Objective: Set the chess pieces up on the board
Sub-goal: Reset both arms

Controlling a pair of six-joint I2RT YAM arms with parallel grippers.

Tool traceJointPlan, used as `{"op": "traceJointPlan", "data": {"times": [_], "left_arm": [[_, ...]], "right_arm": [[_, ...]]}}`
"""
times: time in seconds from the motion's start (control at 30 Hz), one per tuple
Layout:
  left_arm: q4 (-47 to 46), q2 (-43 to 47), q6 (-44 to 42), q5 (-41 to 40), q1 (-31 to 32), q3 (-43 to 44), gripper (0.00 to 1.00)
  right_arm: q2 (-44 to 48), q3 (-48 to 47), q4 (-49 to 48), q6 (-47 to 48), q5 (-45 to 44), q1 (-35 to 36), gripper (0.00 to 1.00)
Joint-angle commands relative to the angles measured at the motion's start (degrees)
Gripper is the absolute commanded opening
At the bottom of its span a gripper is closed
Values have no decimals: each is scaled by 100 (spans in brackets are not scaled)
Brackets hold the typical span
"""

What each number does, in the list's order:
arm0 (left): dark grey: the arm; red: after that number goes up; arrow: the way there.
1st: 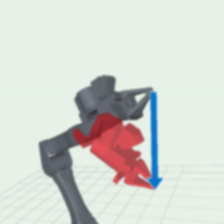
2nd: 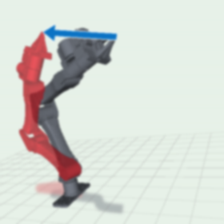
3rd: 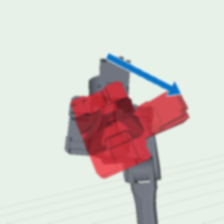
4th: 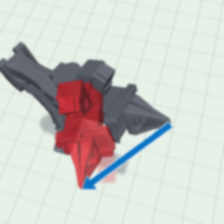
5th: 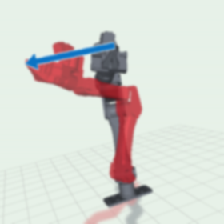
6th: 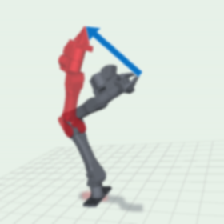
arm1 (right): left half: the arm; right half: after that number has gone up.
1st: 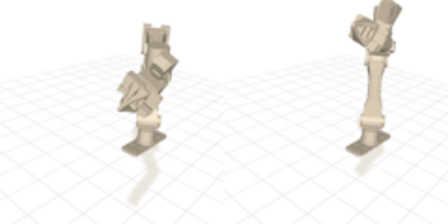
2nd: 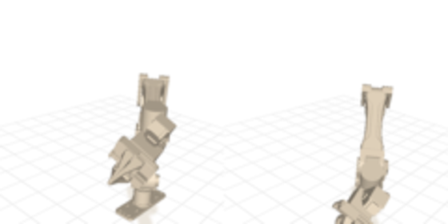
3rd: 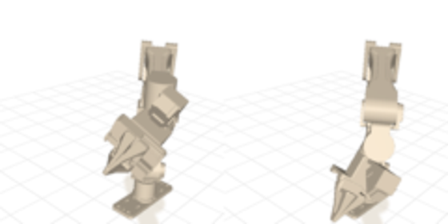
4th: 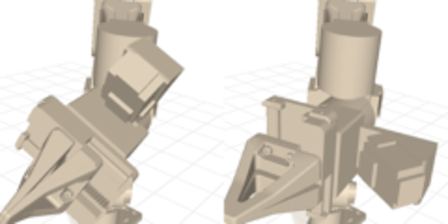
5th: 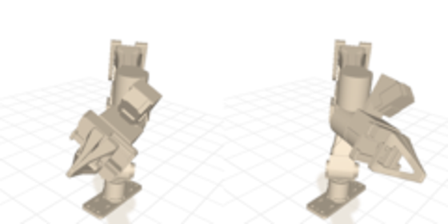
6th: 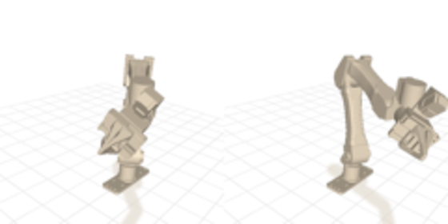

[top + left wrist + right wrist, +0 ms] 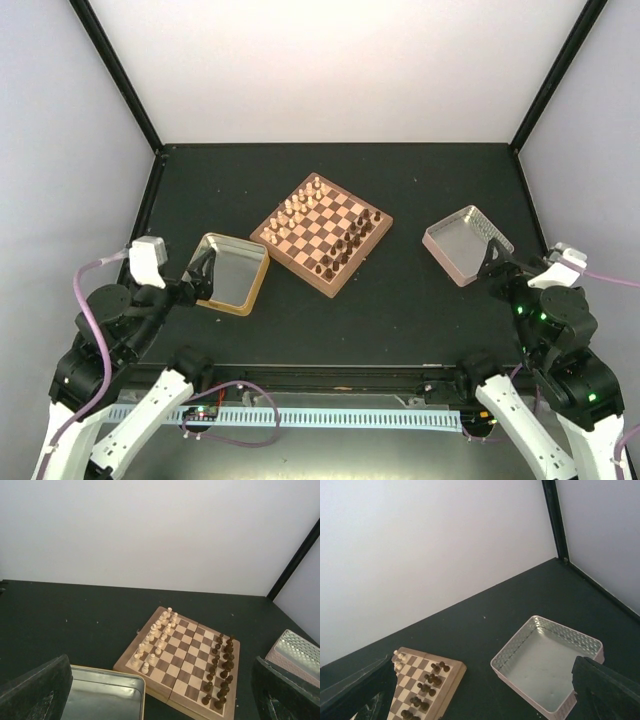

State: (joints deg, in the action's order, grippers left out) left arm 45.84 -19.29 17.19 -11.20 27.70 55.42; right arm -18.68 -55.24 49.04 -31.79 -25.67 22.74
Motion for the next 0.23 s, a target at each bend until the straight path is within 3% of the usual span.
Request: {"op": "traceJointPlan", "data": {"times": [0.0, 0.2], "left_arm": [[212, 159, -75, -139, -11, 181, 99], [305, 226, 11, -125, -11, 222, 99]], "right_arm": [[4, -113, 270, -134, -328, -15, 96], [8, 0, 224, -177, -205, -18, 96]]}}
